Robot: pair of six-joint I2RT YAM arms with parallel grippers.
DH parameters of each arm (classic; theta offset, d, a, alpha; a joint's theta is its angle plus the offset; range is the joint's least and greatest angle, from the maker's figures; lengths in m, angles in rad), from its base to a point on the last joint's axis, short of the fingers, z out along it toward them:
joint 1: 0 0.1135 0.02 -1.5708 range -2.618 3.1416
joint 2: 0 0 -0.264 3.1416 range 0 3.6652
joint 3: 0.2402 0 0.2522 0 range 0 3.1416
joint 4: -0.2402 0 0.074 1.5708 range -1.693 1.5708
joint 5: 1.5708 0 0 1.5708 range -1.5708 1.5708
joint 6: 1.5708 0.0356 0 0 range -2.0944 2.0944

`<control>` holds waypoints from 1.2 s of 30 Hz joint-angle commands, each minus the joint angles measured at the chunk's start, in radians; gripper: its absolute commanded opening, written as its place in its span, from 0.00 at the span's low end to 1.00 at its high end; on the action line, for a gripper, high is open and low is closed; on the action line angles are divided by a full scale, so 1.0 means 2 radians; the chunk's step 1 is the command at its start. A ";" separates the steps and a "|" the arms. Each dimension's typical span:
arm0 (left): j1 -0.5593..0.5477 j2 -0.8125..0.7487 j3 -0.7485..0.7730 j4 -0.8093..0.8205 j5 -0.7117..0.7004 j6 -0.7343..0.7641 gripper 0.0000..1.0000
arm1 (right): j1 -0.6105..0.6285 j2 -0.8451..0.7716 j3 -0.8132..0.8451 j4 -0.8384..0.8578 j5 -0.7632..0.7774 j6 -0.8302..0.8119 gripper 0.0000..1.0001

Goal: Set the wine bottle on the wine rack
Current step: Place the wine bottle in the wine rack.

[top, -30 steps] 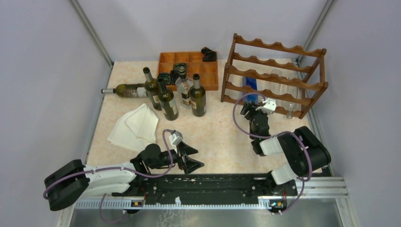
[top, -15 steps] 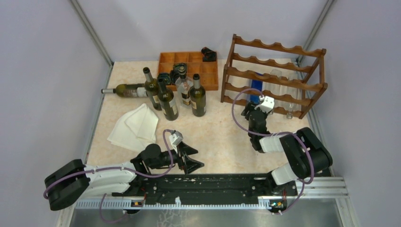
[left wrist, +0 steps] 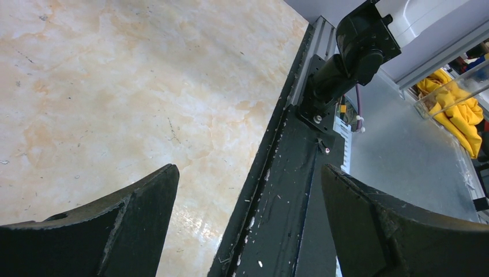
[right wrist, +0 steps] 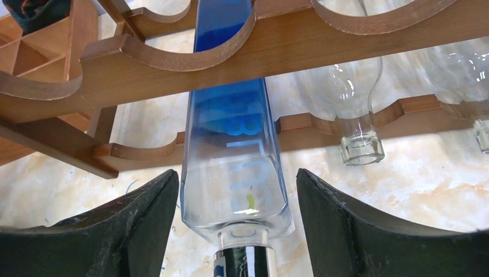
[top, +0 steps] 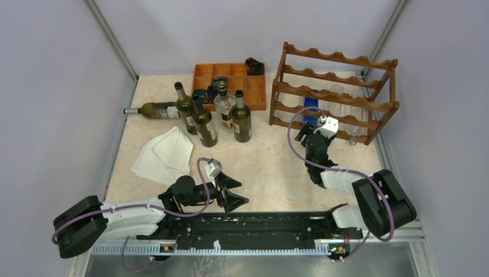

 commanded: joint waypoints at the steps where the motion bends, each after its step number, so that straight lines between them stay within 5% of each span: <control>1: 0.002 0.001 0.000 0.019 0.007 0.005 0.98 | 0.002 -0.041 0.026 -0.045 0.009 0.019 0.73; 21: 0.002 0.005 -0.003 0.036 0.014 0.006 0.98 | 0.002 -0.046 0.071 -0.195 -0.012 0.018 0.70; 26: 0.002 -0.004 -0.005 0.030 0.013 0.006 0.98 | 0.000 -0.032 0.081 -0.195 -0.013 0.017 0.48; 36: 0.002 -0.003 -0.007 0.032 0.011 0.009 0.98 | 0.001 -0.032 0.079 -0.215 -0.023 0.027 0.24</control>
